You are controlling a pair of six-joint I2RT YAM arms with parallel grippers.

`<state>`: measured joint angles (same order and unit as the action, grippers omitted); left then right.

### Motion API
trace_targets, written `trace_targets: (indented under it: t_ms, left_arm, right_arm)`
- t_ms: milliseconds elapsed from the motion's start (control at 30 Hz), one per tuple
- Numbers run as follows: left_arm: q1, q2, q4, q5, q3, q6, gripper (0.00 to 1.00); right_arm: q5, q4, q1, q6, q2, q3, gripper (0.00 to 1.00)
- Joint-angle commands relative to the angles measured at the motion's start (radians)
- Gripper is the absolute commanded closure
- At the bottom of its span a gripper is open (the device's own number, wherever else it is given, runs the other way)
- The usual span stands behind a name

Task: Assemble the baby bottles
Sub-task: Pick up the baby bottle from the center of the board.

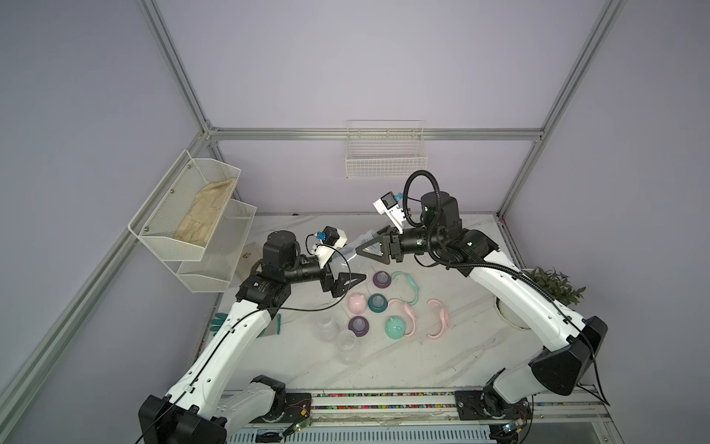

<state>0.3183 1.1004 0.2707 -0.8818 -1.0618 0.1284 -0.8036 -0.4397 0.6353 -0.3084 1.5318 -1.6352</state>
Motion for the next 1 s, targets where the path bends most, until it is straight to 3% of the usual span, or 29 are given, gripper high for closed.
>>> trace_targets:
  t_ms: [0,233,300,367,400,467,533,733,967]
  left_arm:
    - [0.014,0.012,-0.016,0.007,-0.05,0.022,0.04]
    - [0.023,0.033,-0.014,0.02,-0.063,0.01,0.21]
    - [0.027,0.036,-0.016,0.042,-0.067,0.003,0.29]
    - [0.028,0.037,-0.017,0.095,-0.069,-0.007,0.55]
    - [0.029,0.035,-0.015,0.128,-0.068,-0.015,0.62]
    - [0.03,0.028,-0.023,0.209,-0.059,-0.029,0.73]
    - [0.03,0.016,-0.043,0.286,-0.038,-0.039,0.78]
    - [0.03,-0.018,-0.127,0.584,0.027,-0.094,0.94]
    - [0.03,-0.019,-0.163,0.792,0.046,-0.121,1.0]
  right_arm:
    - [-0.047,0.07,0.021,-0.017,0.004,0.001,0.65]
    - [-0.045,0.058,0.032,-0.003,0.023,-0.012,0.63]
    - [-0.015,0.039,0.032,0.017,0.024,-0.017,0.49]
    - [0.062,0.02,0.031,0.049,0.006,-0.017,0.37]
    - [0.111,0.012,0.031,0.058,-0.004,-0.017,0.32]
    - [0.264,-0.008,0.032,0.08,-0.039,-0.006,0.23]
    - [0.38,-0.019,0.03,0.084,-0.074,0.012,0.21]
    - [0.802,-0.223,0.03,0.006,-0.153,0.091,0.21]
    - [1.123,-0.484,0.03,-0.316,-0.277,0.356,0.36]
